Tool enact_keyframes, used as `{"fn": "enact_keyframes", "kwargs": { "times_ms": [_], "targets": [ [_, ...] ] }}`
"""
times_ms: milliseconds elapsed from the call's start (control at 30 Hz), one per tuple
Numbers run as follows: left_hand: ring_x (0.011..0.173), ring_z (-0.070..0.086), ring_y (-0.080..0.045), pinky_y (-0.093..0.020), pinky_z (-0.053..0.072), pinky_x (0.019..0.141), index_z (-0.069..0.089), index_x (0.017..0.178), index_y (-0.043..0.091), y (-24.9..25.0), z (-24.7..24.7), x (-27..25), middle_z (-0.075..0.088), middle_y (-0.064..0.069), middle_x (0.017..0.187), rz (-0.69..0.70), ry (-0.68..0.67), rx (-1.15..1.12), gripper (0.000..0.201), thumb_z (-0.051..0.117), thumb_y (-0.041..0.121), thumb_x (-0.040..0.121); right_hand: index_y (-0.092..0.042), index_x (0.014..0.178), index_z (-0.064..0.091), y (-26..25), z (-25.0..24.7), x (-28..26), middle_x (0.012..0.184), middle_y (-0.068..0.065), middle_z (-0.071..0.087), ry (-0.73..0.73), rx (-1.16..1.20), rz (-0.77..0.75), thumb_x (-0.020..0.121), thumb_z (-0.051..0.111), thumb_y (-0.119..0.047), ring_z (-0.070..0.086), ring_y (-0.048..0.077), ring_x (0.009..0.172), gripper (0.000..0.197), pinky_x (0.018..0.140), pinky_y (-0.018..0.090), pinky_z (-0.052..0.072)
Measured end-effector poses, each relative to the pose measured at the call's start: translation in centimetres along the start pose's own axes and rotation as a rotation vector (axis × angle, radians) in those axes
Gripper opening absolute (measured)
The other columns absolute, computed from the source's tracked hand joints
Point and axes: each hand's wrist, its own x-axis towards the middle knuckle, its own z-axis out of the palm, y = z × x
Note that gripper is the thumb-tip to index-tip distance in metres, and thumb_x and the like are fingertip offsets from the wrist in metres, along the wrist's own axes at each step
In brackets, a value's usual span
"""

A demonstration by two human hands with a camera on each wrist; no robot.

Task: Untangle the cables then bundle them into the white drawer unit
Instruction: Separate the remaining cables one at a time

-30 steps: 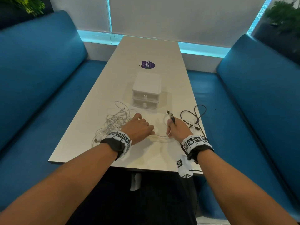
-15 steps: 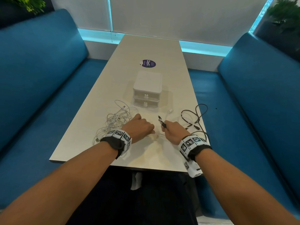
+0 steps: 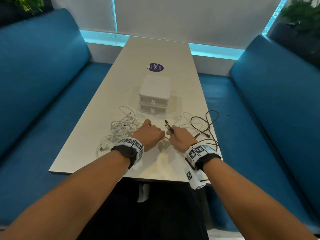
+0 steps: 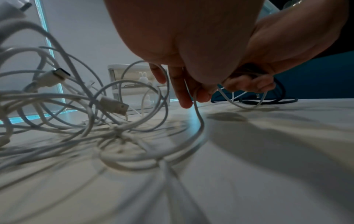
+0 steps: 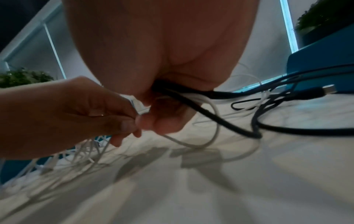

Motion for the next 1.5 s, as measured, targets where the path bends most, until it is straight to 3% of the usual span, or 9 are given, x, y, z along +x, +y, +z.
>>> {"fn": "enact_keyframes", "kwargs": {
  "times_ms": [100, 267, 467, 700, 833, 933, 1033, 1233, 1500],
  "targets": [
    [0.086, 0.063, -0.023, -0.041, 0.030, 0.097, 0.063, 0.109, 0.029, 0.2, -0.3, 0.0, 0.069, 0.005, 0.092, -0.023, 0.052, 0.016, 0.027, 0.048, 0.010, 0.098, -0.013, 0.099, 0.058, -0.8, 0.7, 0.4, 0.084, 0.006, 0.071, -0.091, 0.155, 0.048, 0.098, 0.038, -0.017, 0.065, 0.021, 0.059, 0.021, 0.056, 0.033, 0.055],
    [0.091, 0.062, -0.022, -0.039, 0.032, 0.097, 0.060, 0.105, 0.024, -0.1, 0.4, -0.2, 0.068, 0.004, 0.096, -0.060, 0.061, 0.010, 0.020, 0.048, 0.010, 0.099, -0.021, 0.090, 0.067, -0.4, 0.9, 0.5, 0.078, -0.004, 0.061, -0.102, 0.162, 0.054, 0.099, 0.044, -0.024, 0.060, 0.019, 0.075, 0.025, 0.062, 0.027, 0.042],
    [0.098, 0.060, -0.028, -0.041, 0.031, 0.099, 0.059, 0.114, 0.016, -1.5, 0.8, -0.9, 0.069, -0.004, 0.106, -0.071, -0.002, 0.031, 0.027, 0.035, 0.026, 0.108, -0.017, 0.101, 0.062, 1.7, -0.3, 0.4, 0.095, 0.008, 0.065, 0.013, -0.190, 0.077, 0.101, 0.041, -0.030, 0.062, 0.029, 0.088, 0.025, 0.077, 0.038, 0.051],
    [0.104, 0.055, -0.026, -0.047, 0.027, 0.105, 0.056, 0.116, 0.019, -1.6, 1.1, -1.1, 0.070, -0.001, 0.105, -0.066, -0.029, 0.080, 0.022, 0.038, 0.021, 0.105, -0.015, 0.110, 0.056, 4.1, -1.1, -0.2, 0.095, 0.007, 0.063, 0.113, -0.457, 0.194, 0.103, 0.037, -0.024, 0.062, 0.026, 0.083, 0.022, 0.072, 0.037, 0.053],
    [0.106, 0.053, -0.024, -0.047, 0.027, 0.106, 0.057, 0.114, 0.021, -2.5, 1.2, -1.7, 0.070, 0.003, 0.104, -0.058, -0.048, 0.094, 0.023, 0.046, 0.012, 0.097, -0.012, 0.107, 0.060, 5.7, -1.6, -0.5, 0.098, 0.009, 0.065, 0.151, -0.357, 0.279, 0.103, 0.038, -0.028, 0.062, 0.028, 0.084, 0.028, 0.074, 0.037, 0.054],
    [0.105, 0.051, -0.024, -0.045, 0.027, 0.105, 0.058, 0.115, 0.019, -2.0, 0.7, -1.3, 0.070, 0.001, 0.105, -0.068, -0.061, 0.079, 0.030, 0.042, 0.006, 0.094, -0.011, 0.106, 0.057, 5.1, -1.3, -0.8, 0.092, 0.012, 0.064, 0.247, -0.233, 0.215, 0.105, 0.035, -0.034, 0.058, 0.029, 0.076, 0.031, 0.067, 0.036, 0.049],
    [0.100, 0.050, -0.025, -0.043, 0.027, 0.100, 0.058, 0.113, 0.017, -0.8, 0.3, -0.6, 0.071, -0.001, 0.101, -0.056, -0.072, 0.069, 0.030, 0.041, 0.005, 0.092, -0.012, 0.109, 0.055, 4.0, -0.5, -0.9, 0.091, 0.012, 0.065, 0.266, -0.117, 0.108, 0.105, 0.034, -0.036, 0.061, 0.031, 0.080, 0.032, 0.072, 0.041, 0.052],
    [0.097, 0.051, -0.024, -0.044, 0.030, 0.097, 0.057, 0.114, 0.021, 0.9, -0.5, 0.2, 0.070, 0.002, 0.098, -0.048, -0.044, 0.011, 0.031, 0.043, 0.005, 0.091, -0.017, 0.105, 0.061, 1.2, 1.4, -0.1, 0.095, 0.007, 0.070, 0.142, 0.076, 0.001, 0.102, 0.040, -0.033, 0.064, 0.028, 0.089, 0.027, 0.082, 0.042, 0.052],
    [0.107, 0.054, -0.022, -0.044, 0.028, 0.101, 0.054, 0.112, 0.024, 0.6, -0.1, -0.5, 0.068, 0.000, 0.100, -0.065, -0.026, -0.039, 0.027, 0.045, 0.006, 0.095, -0.018, 0.099, 0.064, 0.9, 2.3, 0.2, 0.091, 0.002, 0.066, -0.025, 0.155, 0.037, 0.102, 0.042, -0.029, 0.060, 0.022, 0.085, 0.025, 0.064, 0.030, 0.039]
  ]
}}
